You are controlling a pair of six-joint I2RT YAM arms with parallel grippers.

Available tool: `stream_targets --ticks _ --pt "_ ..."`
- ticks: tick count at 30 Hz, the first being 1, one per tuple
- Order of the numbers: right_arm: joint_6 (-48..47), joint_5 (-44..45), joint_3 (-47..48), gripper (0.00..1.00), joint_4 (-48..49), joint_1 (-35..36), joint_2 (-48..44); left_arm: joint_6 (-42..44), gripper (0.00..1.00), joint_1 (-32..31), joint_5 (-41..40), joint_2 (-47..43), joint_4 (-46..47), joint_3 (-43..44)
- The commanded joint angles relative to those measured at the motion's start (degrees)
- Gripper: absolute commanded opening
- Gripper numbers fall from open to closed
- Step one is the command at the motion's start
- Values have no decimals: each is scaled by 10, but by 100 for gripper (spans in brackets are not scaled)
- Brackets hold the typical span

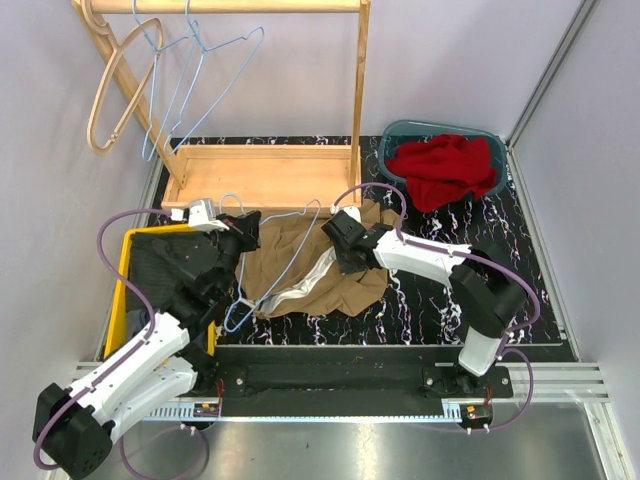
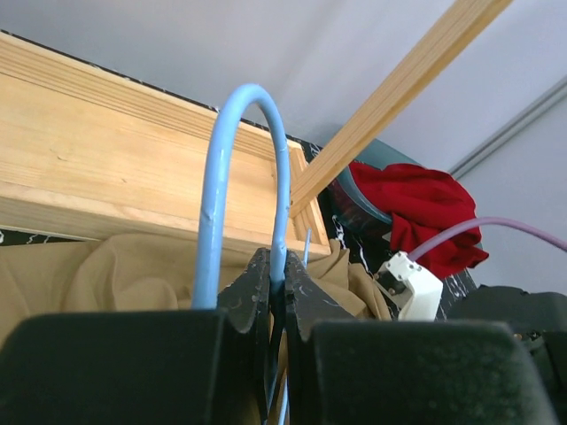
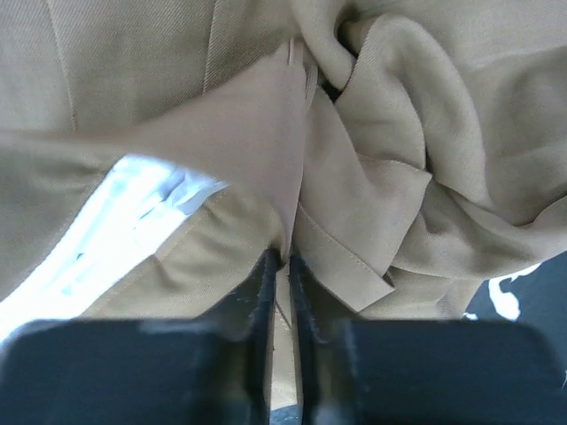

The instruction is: Place the skirt on the hanger

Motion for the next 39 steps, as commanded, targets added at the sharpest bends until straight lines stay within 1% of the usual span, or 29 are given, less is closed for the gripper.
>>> stream_targets --ticks 1,2,3,6,8,11,16,19,20,22,25,29,34,39 --pt "15 27 0 22 7 3 -35 11 0 -2 38 4 20 4" --pt "11 28 2 27 9 4 -42 9 0 -2 40 8 21 5" --pt "8 31 4 39 9 3 -50 7 0 -2 40 10 23 4" --pt "-16 29 20 50 10 4 -71 3 0 -4 35 15 33 4" --pt "-32 29 33 51 10 4 -77 -3 0 -5 31 23 40 6" --pt "-64 26 45 52 17 6 -80 -7 0 -8 28 37 49 10" --pt "-125 -15 34 50 74 28 -100 -11 0 -19 -1 49 48 18" --pt "-160 -45 31 45 90 35 -100 -18 0 -24 -35 50 34 22" --pt "-166 -51 28 42 99 39 -98 -20 0 -25 -42 47 28 22" --pt "-180 -68 18 38 111 44 -95 -23 0 -27 -54 44 27 19" --pt "-188 -89 8 37 141 47 -87 -22 0 -28 -58 42 26 19" --pt "-199 -89 16 36 159 46 -59 -23 0 -30 -58 38 22 20" --pt "-213 -57 36 36 156 46 -9 -20 0 -30 -60 28 17 20" --pt "-209 -16 63 34 134 46 34 -18 0 -30 -61 25 13 20"
